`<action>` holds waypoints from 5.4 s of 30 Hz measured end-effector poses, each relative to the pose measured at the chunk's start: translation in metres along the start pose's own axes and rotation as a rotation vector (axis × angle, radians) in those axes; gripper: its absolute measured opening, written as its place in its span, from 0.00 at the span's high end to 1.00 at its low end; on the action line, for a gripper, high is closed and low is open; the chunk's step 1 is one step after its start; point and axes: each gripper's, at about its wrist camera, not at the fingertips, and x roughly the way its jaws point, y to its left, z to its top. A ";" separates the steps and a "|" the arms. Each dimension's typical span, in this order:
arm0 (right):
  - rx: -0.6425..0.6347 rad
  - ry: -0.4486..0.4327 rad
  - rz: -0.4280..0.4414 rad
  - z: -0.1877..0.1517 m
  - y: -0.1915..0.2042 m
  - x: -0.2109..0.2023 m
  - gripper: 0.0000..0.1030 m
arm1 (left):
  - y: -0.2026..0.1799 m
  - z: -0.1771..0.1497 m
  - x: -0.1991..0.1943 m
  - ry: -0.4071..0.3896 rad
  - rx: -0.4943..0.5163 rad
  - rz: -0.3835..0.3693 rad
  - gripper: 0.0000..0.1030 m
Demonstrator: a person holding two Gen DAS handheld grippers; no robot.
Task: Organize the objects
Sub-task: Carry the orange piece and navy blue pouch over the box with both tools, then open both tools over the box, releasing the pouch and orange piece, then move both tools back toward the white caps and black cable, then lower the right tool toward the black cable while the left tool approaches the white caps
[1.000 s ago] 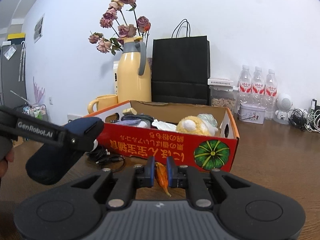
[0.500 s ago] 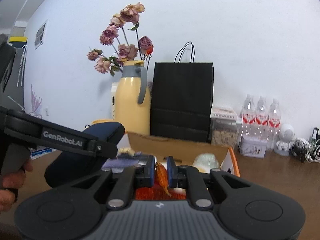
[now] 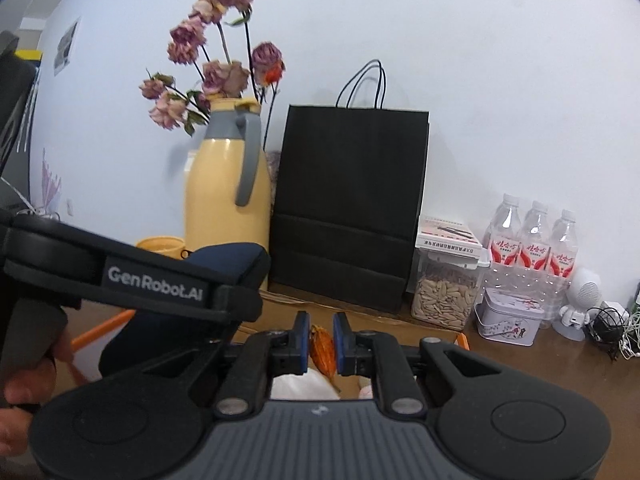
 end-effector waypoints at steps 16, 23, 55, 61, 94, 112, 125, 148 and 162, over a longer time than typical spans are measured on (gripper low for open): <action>0.046 0.103 0.006 -0.022 -0.022 0.039 0.88 | 0.002 -0.007 0.054 0.075 0.033 0.025 0.29; 0.099 0.103 0.019 -0.023 -0.032 0.032 0.20 | -0.010 -0.010 0.024 -0.116 0.100 0.072 0.00; 0.087 0.036 -0.041 -0.029 -0.008 -0.033 0.00 | 0.006 -0.031 -0.042 -0.178 0.043 0.049 0.00; 0.108 0.045 -0.040 -0.038 0.001 -0.052 0.00 | 0.016 -0.043 -0.065 -0.163 0.026 0.052 0.00; 0.057 0.225 0.046 -0.081 0.068 -0.079 0.00 | 0.135 -0.116 -0.126 -0.010 0.029 0.207 0.00; -0.059 0.317 0.203 -0.080 0.105 -0.018 0.32 | 0.155 -0.125 -0.122 -0.007 -0.071 0.140 0.00; -0.064 0.275 0.235 -0.082 0.106 -0.031 0.53 | 0.153 -0.127 -0.123 -0.008 -0.069 0.134 0.00; -0.007 0.180 0.150 -0.083 0.090 -0.058 0.54 | 0.139 -0.124 -0.087 0.126 0.029 0.199 0.00; 0.003 0.134 0.155 -0.080 0.090 -0.066 0.54 | 0.118 -0.117 -0.065 0.137 0.136 0.162 0.30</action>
